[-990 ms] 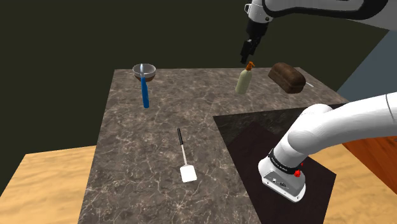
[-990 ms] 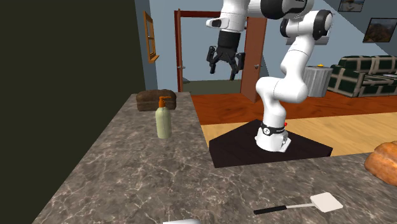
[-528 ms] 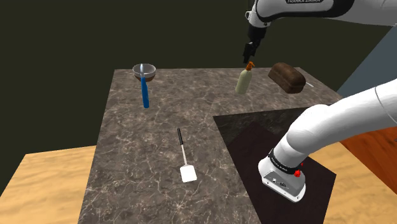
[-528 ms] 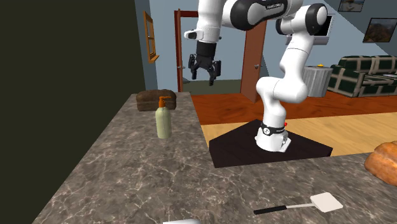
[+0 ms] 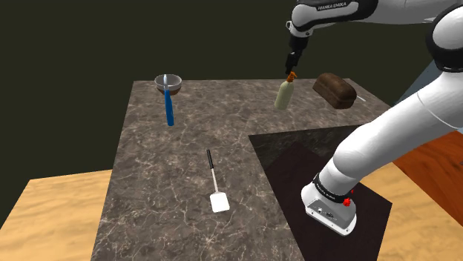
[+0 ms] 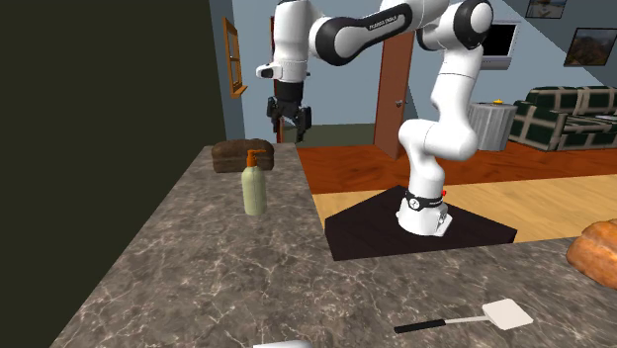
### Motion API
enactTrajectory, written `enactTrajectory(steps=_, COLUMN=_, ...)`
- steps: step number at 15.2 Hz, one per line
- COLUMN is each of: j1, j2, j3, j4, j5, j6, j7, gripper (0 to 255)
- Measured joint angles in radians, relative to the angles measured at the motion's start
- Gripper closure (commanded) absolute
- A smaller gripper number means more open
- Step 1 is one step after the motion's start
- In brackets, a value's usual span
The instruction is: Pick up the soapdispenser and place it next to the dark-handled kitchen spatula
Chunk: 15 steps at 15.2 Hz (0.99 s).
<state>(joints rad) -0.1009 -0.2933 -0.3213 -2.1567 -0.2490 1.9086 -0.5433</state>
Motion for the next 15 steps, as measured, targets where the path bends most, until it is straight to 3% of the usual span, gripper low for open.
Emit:
enactTrajectory(steps=5, j1=-0.025, j2=0.162, j3=-0.076, j4=0.091, j5=0.032, j6=0.065, j7=-0.114, gripper=0)
enactTrajectory(steps=11, j1=-0.076, j2=0.393, j3=-0.138, j4=0.267, j5=0.12, j6=0.101, j7=-0.265, gripper=0)
enactTrajectory(steps=15, j1=-0.097, j2=0.451, j3=-0.147, j4=0.286, j5=0.145, j6=0.136, j7=-0.302, gripper=0)
